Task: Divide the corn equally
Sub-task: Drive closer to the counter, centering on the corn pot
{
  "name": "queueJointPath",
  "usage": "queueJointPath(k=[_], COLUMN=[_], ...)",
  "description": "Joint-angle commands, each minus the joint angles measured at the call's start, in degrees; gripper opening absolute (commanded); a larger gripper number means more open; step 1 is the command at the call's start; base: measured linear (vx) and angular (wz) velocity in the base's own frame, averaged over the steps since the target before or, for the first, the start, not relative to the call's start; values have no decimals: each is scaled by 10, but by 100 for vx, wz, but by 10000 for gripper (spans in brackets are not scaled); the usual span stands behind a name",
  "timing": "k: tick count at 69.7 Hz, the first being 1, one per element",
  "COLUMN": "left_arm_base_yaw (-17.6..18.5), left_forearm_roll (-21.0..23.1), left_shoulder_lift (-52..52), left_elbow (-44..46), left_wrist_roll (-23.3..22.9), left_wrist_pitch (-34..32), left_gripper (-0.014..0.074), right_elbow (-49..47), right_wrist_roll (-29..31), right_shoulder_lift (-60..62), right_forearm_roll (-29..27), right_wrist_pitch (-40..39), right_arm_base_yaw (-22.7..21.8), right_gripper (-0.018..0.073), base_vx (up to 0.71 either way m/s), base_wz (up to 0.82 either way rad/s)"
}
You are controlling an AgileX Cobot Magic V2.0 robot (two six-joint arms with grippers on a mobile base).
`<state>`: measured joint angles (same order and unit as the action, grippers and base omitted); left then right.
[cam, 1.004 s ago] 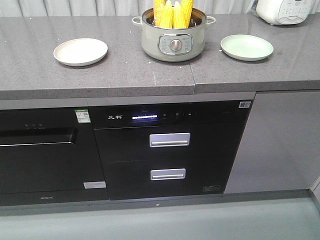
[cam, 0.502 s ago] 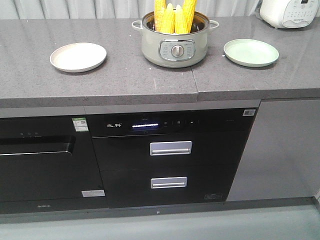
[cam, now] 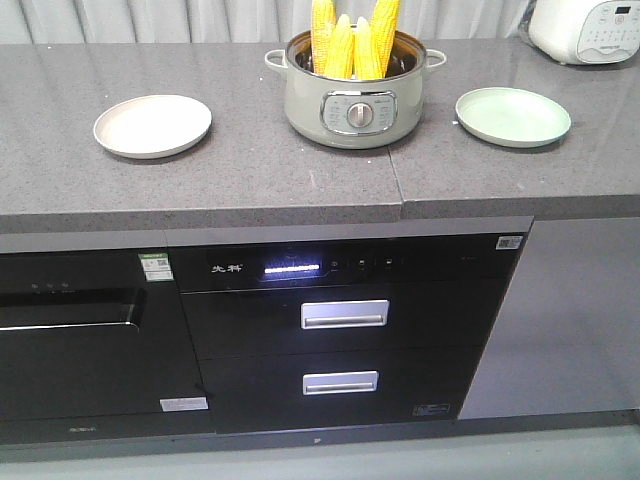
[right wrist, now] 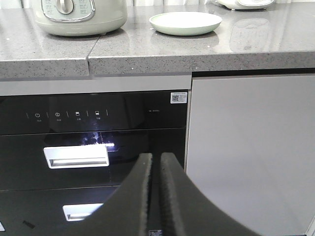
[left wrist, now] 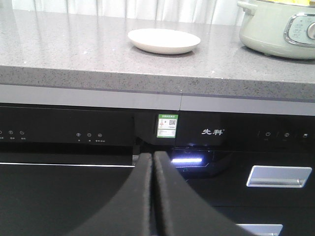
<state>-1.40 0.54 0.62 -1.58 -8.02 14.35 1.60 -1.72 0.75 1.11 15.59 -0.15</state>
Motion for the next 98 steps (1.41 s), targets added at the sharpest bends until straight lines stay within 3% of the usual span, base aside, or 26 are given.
queueJointPath(k=[1, 98], left_arm_base_yaw=[4, 4], left_forearm_roll=[3, 3], left_shoulder_lift=[9, 9], left_elbow=[0, 0], left_wrist_roll=[-2, -2], left_wrist_pitch=[-44, -44], left_gripper=[-9, -9], right_elbow=[3, 3], right_wrist_roll=[0, 0], right_shoulder_lift=[5, 5], right_forearm_roll=[5, 5], right_wrist_pitch=[-41, -41], right_arm_base_yaw=[-4, -4], right_gripper=[-11, -11], base_vx=[8, 6], base_wz=[0, 0])
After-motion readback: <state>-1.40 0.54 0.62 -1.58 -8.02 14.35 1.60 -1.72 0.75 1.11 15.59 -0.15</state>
